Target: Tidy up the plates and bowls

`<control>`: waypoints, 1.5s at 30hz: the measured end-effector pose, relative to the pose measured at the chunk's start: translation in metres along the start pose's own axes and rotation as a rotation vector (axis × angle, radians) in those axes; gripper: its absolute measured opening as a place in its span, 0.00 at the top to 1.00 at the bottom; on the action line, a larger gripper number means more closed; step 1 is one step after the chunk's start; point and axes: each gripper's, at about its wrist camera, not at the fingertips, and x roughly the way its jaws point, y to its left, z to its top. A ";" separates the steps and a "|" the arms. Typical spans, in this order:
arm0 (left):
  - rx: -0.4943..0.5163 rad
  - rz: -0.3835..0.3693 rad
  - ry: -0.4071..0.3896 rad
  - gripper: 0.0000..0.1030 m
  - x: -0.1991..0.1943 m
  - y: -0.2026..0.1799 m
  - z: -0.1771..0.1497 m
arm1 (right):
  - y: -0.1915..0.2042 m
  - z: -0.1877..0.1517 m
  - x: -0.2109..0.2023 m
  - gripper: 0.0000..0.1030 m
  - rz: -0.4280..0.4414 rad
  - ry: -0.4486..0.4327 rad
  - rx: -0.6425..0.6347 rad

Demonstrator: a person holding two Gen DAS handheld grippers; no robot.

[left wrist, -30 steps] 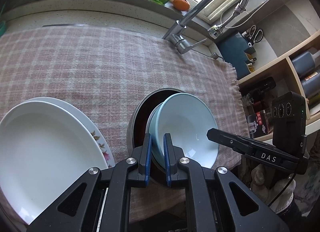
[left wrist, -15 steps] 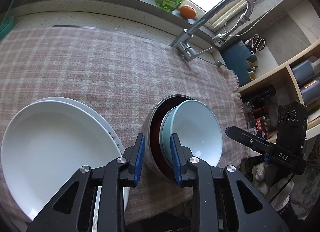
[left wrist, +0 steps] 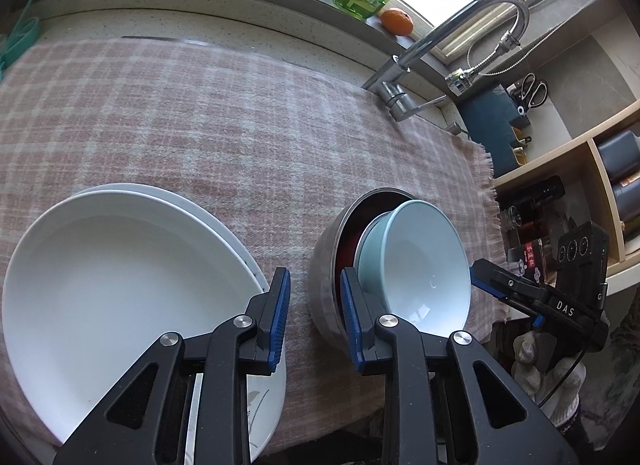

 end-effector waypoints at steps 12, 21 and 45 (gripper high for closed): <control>0.015 0.009 0.027 0.80 0.015 -0.001 -0.001 | -0.005 -0.007 0.015 0.62 0.020 0.035 0.031; 0.018 0.011 0.029 0.84 0.020 -0.003 0.001 | -0.007 -0.007 0.021 0.70 0.023 0.055 0.032; 0.022 0.032 0.000 0.90 0.006 -0.012 0.003 | 0.025 0.001 0.012 0.87 0.008 0.050 -0.026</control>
